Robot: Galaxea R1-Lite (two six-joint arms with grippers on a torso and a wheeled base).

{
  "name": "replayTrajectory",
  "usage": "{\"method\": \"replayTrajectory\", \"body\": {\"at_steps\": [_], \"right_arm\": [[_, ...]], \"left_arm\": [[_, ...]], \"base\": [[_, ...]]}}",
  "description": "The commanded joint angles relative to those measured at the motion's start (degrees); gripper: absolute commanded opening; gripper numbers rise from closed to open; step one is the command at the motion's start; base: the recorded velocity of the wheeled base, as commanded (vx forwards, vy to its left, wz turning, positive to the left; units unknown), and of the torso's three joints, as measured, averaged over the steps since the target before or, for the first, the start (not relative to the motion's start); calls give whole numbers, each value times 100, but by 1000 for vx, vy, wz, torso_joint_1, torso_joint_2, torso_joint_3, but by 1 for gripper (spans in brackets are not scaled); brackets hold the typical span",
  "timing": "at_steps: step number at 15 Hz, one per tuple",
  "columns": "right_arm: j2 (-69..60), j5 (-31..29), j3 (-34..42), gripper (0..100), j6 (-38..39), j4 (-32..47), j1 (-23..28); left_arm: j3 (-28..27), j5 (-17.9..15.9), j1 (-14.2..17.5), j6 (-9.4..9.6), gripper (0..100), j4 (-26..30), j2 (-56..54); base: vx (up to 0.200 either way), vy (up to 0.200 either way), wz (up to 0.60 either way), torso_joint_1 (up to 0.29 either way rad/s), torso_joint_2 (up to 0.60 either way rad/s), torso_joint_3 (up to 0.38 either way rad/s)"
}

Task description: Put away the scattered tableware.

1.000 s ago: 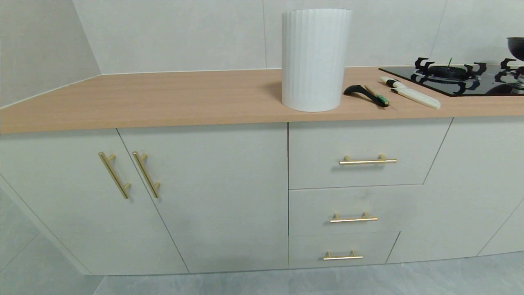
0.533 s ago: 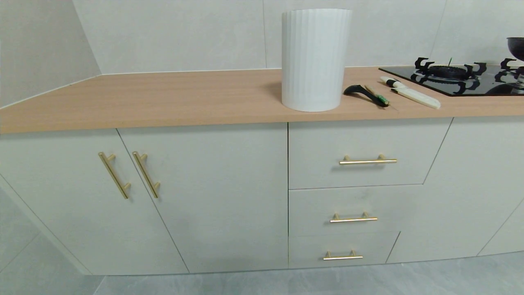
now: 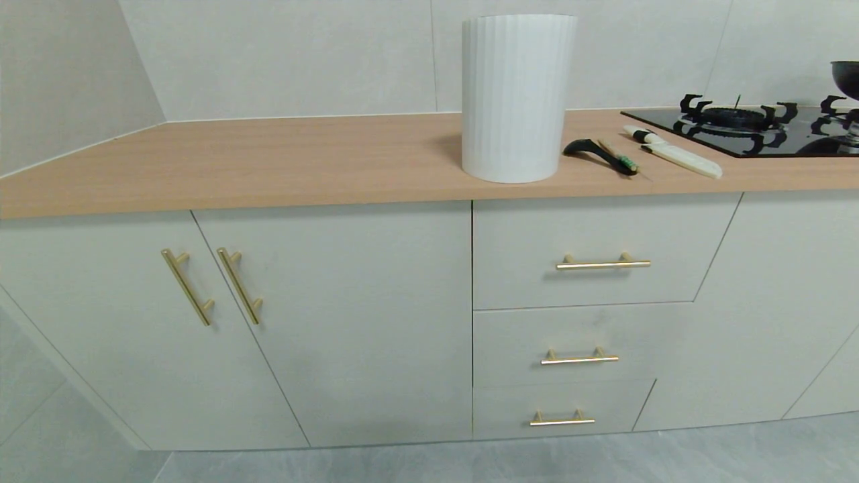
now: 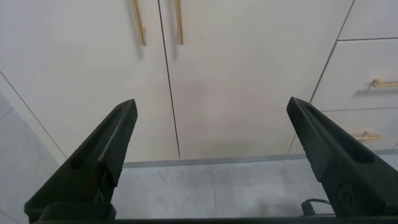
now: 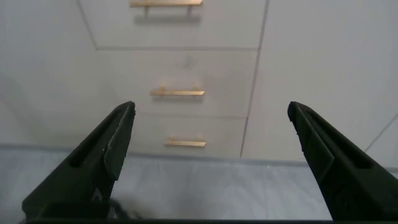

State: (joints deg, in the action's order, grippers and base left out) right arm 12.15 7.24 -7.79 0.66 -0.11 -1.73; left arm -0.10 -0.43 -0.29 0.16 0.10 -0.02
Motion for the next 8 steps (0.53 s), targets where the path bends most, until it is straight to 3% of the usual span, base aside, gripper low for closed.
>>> {"method": "replayTrajectory", "body": {"at_steps": [1,8], "right_arm": [[1834,120,-733,100,-75,-24,-381],[4392,137,-1981,100,-110,-666,-723]], "left_arm": [[1,-1,-6,2,100,-1,2],[1,-1,3,2,100,-1,2]], "base": [[0,0,0,0,0,0],[0,0,0,0,0,0]]}}
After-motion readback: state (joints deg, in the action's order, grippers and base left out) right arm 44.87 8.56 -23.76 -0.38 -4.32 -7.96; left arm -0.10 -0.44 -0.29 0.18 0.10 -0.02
